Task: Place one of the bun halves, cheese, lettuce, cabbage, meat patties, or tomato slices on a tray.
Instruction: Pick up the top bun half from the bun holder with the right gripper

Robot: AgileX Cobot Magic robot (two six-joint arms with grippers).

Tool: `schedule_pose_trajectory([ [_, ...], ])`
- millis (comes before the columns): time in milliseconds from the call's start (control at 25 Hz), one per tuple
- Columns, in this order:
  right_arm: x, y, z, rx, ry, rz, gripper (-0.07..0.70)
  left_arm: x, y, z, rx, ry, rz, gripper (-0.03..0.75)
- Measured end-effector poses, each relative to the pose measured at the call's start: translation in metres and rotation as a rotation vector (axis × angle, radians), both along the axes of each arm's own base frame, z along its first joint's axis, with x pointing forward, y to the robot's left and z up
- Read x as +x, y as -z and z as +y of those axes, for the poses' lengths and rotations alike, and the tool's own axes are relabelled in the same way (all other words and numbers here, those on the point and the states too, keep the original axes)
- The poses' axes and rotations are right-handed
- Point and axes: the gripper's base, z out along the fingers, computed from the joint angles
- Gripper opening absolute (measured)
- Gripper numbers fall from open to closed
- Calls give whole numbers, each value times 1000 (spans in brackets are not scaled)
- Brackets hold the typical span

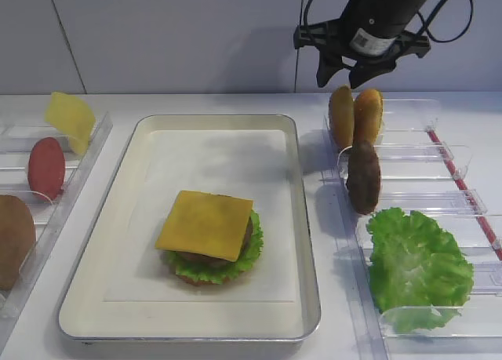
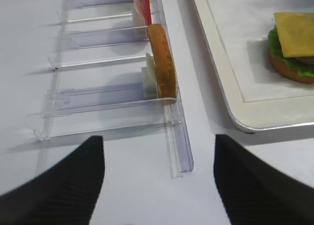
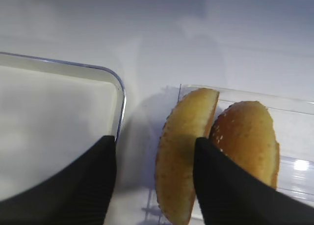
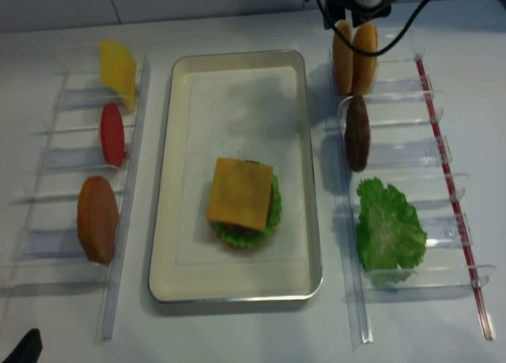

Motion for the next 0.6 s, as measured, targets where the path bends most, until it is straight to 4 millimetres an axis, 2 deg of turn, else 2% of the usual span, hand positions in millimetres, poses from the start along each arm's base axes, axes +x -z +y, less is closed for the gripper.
schedule_pose_trajectory([
  [120,4,10,1,-6,2,12,390,0,0,0,0,0,0,433],
  [600,12,26,1,-49,9,32,388,0,0,0,0,0,0,433],
])
